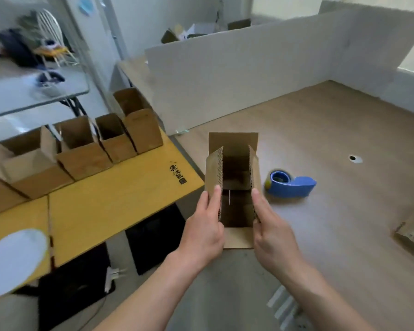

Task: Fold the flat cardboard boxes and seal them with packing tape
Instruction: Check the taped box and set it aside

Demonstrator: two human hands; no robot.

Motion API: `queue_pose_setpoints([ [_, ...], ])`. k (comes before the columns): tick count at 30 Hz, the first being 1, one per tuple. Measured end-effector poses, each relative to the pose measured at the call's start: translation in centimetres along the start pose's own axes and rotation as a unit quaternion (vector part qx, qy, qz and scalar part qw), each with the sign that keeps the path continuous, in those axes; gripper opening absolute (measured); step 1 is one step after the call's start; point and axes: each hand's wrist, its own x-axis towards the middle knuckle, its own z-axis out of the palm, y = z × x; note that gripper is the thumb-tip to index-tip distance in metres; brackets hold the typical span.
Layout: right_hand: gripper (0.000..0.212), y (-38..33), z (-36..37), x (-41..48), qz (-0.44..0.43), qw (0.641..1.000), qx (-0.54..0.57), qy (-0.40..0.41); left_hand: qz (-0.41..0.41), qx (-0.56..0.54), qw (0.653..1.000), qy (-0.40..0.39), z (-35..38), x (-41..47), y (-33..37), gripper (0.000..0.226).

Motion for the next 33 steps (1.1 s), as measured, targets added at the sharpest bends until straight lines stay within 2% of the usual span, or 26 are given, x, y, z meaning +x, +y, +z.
queue_pose_setpoints([
  [12, 0.067, -17.7, 16.2, 3.8, -0.157, 0.982, -0.005, -0.104, -0.137, -0.019, 0.981, 0.139, -14.3, -6.0, -17.8, 0.078],
  [23, 0.062, -28.9, 26.4, 5.2, -0.248, 0.947, 0.042, -0.2, -0.254, -0.017, 0.939, 0.232, -21.7, -11.2, -27.8, 0.077],
  [33, 0.06, -36.3, 32.3, 7.3, -0.358, 0.872, 0.108, -0.317, -0.364, -0.007, 0.877, 0.314, -25.4, -13.9, -32.2, 0.077],
])
